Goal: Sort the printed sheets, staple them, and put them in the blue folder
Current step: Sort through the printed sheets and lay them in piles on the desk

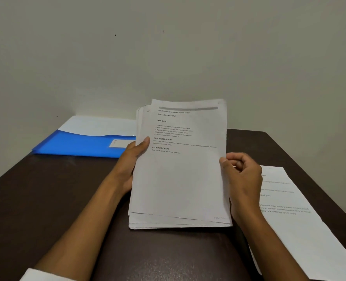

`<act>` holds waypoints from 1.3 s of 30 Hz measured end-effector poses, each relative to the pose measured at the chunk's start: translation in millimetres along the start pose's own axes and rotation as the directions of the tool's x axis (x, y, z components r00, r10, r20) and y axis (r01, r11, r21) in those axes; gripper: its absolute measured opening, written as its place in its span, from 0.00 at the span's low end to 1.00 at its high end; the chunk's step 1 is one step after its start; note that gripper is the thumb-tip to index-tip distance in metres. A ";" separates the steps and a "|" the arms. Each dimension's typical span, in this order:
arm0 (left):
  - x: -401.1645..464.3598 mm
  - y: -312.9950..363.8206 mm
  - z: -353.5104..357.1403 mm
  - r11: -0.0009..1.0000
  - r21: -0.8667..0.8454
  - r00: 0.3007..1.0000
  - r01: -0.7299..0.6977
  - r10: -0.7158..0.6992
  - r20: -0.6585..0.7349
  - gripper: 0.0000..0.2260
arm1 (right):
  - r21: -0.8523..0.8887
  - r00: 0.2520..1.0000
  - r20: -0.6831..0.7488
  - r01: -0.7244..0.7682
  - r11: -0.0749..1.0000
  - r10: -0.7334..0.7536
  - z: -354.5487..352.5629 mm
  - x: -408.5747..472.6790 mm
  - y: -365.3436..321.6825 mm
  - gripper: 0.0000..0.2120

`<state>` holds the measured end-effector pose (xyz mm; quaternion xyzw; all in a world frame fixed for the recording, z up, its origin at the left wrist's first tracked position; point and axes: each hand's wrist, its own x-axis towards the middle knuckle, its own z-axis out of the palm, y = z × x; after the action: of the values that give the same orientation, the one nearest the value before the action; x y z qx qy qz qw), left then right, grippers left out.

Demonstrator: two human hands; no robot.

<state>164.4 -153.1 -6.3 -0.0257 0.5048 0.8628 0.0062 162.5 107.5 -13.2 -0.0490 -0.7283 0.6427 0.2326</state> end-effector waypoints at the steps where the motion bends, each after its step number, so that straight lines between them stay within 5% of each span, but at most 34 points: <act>1: -0.8 2.3 -1.2 1.000 -0.007 1.000 0.008 -0.008 0.002 0.17 | -0.015 1.000 -0.003 -0.004 1.000 0.004 -0.5 -0.3 -0.4 0.02; 20: -20.0 58.1 -104.2 0.926 -0.127 0.888 -0.356 0.294 -0.353 0.22 | -0.403 0.998 0.007 -0.057 0.913 0.065 -54.8 -27.3 22.0 0.02; 27: -17.2 50.5 -94.4 0.950 -0.076 0.887 -0.302 0.251 -0.389 0.25 | -0.459 0.989 0.121 -0.025 0.888 0.090 -48.0 -38.6 14.3 0.02; 30: -12.2 45.5 -81.9 0.969 0.066 0.885 -0.236 0.243 -0.397 0.21 | -0.520 0.985 0.166 0.040 0.853 0.055 -44.5 -44.9 12.1 0.05; 33: -2.1 34.3 -65.8 0.926 0.349 0.849 -0.143 0.296 -0.437 0.06 | -0.576 0.974 0.226 0.121 0.809 0.015 -43.3 -50.5 12.0 0.08; 39: 10.1 21.8 -80.3 0.759 0.650 0.852 -0.028 0.358 -0.382 0.07 | -0.585 0.964 0.265 0.155 0.796 0.006 -41.4 -53.6 17.5 0.10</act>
<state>156.6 -233.8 -27.1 -0.1833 0.7453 0.6075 -0.2045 222.6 128.4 -42.0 -0.0089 -0.9191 0.3698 0.1356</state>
